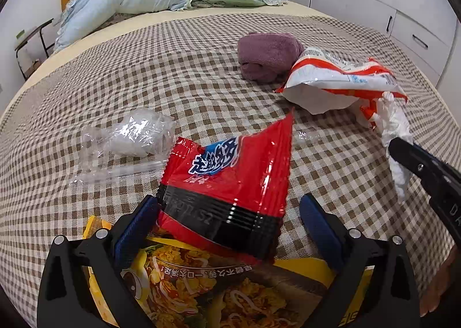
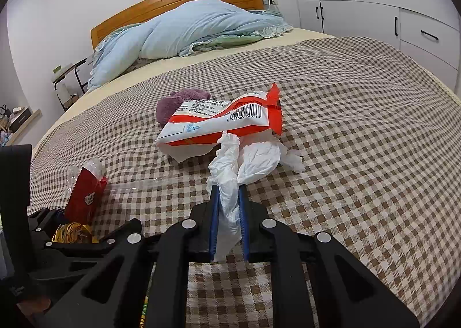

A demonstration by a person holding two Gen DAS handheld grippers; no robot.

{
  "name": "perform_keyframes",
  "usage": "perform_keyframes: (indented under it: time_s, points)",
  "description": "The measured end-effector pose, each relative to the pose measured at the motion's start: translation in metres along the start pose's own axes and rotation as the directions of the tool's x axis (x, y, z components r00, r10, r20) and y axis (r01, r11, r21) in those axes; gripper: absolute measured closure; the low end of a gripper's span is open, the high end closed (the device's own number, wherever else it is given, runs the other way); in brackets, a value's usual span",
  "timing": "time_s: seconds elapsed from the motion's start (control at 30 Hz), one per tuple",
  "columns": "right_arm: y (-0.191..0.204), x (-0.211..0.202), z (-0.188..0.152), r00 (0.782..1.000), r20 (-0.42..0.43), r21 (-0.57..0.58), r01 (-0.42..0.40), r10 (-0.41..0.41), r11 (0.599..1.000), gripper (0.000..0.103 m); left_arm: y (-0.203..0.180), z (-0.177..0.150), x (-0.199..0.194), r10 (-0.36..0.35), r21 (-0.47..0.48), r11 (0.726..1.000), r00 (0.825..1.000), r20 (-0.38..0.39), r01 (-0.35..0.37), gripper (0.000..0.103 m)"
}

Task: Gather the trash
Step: 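Close the right tool on the white tissue while the left tool approaches the red snack bag, then close the left tool on the red snack bag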

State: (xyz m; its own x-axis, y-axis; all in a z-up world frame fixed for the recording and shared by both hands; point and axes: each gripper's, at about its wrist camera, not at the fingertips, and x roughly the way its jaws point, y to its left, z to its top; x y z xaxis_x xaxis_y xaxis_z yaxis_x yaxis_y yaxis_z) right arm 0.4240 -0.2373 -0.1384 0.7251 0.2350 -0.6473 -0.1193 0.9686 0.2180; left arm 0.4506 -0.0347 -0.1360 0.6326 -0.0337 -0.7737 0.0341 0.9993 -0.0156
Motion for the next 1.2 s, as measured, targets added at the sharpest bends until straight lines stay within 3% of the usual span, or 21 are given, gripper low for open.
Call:
perform_keyframes:
  time_s: [0.27,0.47,0.67,0.73,0.87,0.93,1.2]
  points:
    - [0.000,0.001,0.000,1.000,-0.002,-0.005,-0.007,0.007,1.000,0.090,0.011,0.000,-0.002,-0.058,-0.061,0.996,0.998,0.029,0.060,0.008]
    - [0.000,0.002,-0.001,1.000,-0.003,-0.009,-0.010,0.010,1.000,0.090,0.017,0.000,-0.008,-0.065,-0.091,0.993,0.997,0.051,0.069,0.017]
    - [0.001,0.002,-0.001,1.000,-0.002,-0.014,-0.012,0.012,1.000,0.090,0.024,-0.002,-0.015,-0.067,-0.133,0.988,0.995,0.078,0.077,0.042]
    - [0.001,0.002,-0.001,1.000,-0.002,-0.014,-0.012,0.012,1.000,0.090,0.027,-0.003,-0.018,-0.066,-0.151,0.985,0.994,0.090,0.080,0.058]
    - [0.001,0.002,-0.001,1.000,-0.001,-0.015,-0.011,0.011,1.000,0.090,0.032,-0.004,-0.024,-0.072,-0.185,0.978,0.991,0.110,0.091,0.076]
    - [0.002,0.001,-0.001,1.000,0.000,-0.017,-0.011,0.011,1.000,0.090,0.033,-0.005,-0.029,-0.086,-0.201,0.973,0.987,0.136,0.112,0.091]
    - [0.004,-0.005,0.000,0.999,0.026,-0.032,-0.025,0.026,0.999,0.090,0.026,-0.007,-0.062,-0.081,-0.191,0.972,0.960,0.269,0.135,0.094]
